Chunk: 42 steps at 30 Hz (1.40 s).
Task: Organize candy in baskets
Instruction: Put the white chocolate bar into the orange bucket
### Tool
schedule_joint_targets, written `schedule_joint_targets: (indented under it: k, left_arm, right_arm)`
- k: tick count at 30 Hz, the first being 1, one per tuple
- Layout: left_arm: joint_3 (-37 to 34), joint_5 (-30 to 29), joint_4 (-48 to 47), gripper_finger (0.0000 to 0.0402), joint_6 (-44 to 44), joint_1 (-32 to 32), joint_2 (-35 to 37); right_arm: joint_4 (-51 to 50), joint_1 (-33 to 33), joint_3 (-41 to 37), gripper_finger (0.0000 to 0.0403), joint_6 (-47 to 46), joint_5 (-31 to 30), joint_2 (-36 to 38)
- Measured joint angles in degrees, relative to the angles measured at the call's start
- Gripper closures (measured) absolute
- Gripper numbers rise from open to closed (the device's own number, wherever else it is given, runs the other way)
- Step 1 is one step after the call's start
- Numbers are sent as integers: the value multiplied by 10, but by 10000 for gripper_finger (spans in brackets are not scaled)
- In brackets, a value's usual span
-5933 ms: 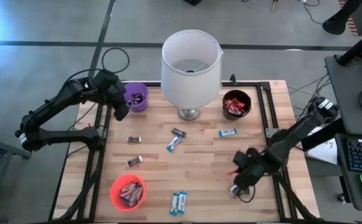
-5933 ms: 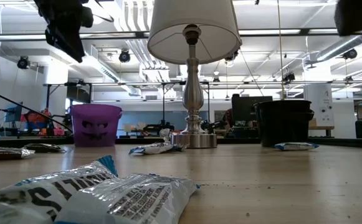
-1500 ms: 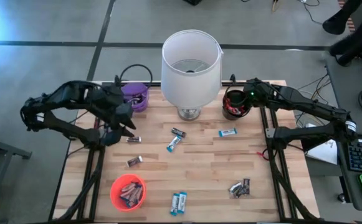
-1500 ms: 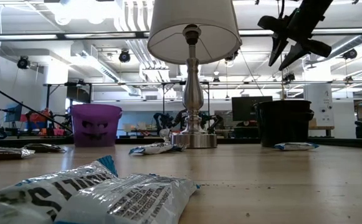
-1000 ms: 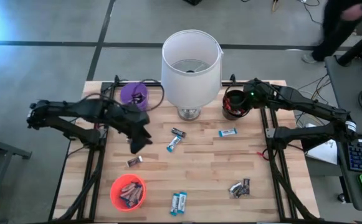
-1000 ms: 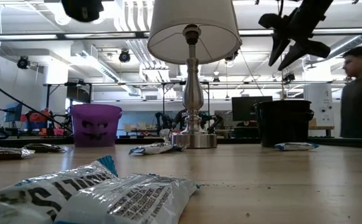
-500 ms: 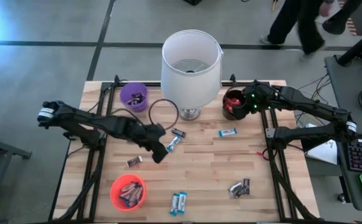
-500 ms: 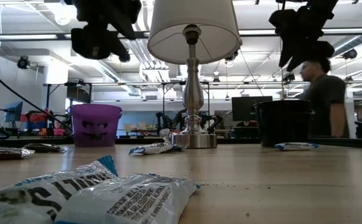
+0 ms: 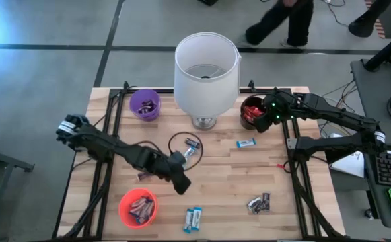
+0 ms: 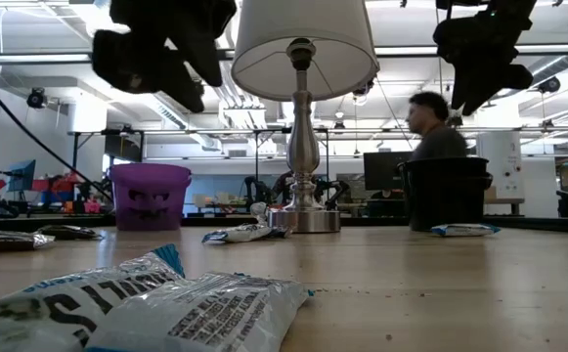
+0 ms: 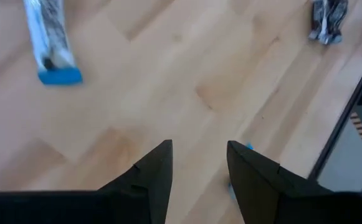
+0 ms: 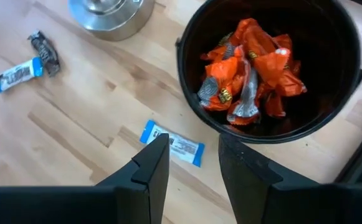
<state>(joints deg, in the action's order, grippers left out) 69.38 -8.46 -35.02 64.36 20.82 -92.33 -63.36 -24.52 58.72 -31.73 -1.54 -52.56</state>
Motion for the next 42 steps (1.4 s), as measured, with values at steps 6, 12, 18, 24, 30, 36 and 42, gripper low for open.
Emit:
schedule_joint_targets:
  k: [6,12,18,24,30,36,42]
  left_arm:
    - [30,23,-54,267,93,44,-44]
    - [53,41,-46,267,161,80,-87]
    - [92,66,-46,268,178,97,-141]
    - [137,80,-45,268,176,101,-195]
    - [190,80,-45,267,149,112,-239]
    - [199,110,-44,267,164,124,-262]
    - [199,111,-41,267,173,127,-266]
  right_arm:
    - [-12,0,0,270,20,7,0]
    - [-13,0,0,276,26,7,0]
    - [-12,0,0,275,25,7,0]
    - [-12,0,0,271,24,7,0]
    - [-12,0,0,277,24,15,0]
    - [-13,0,0,280,22,33,0]
    - [-13,0,0,280,22,36,0]
